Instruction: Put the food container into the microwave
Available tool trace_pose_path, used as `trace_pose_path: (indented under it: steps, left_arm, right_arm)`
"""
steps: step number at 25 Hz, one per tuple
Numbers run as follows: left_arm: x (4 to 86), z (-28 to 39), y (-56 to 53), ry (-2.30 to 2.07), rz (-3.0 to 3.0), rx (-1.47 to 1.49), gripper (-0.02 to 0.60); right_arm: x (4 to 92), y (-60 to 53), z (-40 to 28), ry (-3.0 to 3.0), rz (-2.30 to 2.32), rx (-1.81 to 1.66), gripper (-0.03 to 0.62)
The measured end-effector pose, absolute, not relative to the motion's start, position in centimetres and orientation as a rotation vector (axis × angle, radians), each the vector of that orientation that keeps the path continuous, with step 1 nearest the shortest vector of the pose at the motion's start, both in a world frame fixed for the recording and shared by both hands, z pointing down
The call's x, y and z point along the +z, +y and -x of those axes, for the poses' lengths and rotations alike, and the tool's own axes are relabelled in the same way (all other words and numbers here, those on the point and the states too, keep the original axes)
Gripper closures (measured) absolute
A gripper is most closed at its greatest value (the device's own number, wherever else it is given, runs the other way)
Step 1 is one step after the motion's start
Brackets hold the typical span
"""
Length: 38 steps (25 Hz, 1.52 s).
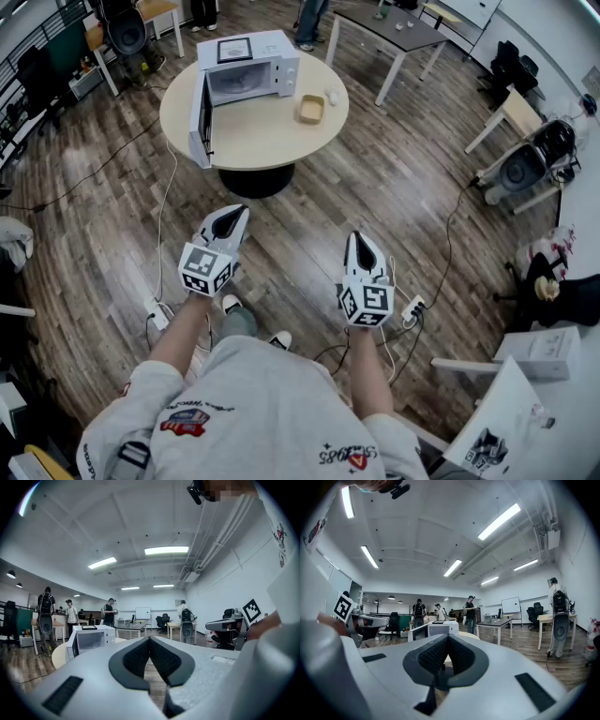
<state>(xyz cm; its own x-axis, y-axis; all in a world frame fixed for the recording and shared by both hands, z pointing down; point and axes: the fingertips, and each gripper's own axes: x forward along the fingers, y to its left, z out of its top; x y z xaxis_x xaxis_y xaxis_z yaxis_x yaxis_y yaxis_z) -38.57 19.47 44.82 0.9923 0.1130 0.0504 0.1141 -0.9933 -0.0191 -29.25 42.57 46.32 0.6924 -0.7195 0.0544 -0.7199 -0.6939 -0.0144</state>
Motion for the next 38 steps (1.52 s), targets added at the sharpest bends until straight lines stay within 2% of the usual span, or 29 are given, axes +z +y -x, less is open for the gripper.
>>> trace_pose_path:
  steps: [9, 13, 16, 19, 31, 38]
  left_arm:
    - [44.9, 39.1, 21.2, -0.237, 3.120, -0.094, 0.578]
    - [44.8, 38.8, 20.7, -0.224, 3.121, -0.091, 0.577]
    - [45.2, 38.9, 20.7, -0.220, 3.126, -0.099, 0.577]
    - [45.3, 39.2, 21.0, -0.213, 3.134, -0.107, 0.577]
    - [45.2, 39.2, 21.4, -0.185, 3.156, -0.137, 0.577]
    - [46.2, 35.7, 20.9, -0.195, 3.176, -0.156, 0.577]
  right_arm:
    - [45.9, 43.2, 30.3, -1.282, -2.864, 0.081, 0.592]
    - [46.0, 42.8, 30.2, -1.299, -2.841, 0.034, 0.514]
    - [46.0, 42.9, 30.2, -1.291, -2.837, 0.017, 0.426]
    - [45.9, 43.3, 30.3, -1.284, -2.836, 0.023, 0.394]
    - [45.9, 44.0, 30.4, -1.309, -2.837, 0.050, 0.382]
    - [46.6, 43.4, 27.4, -1.298, -2.843, 0.069, 0.385]
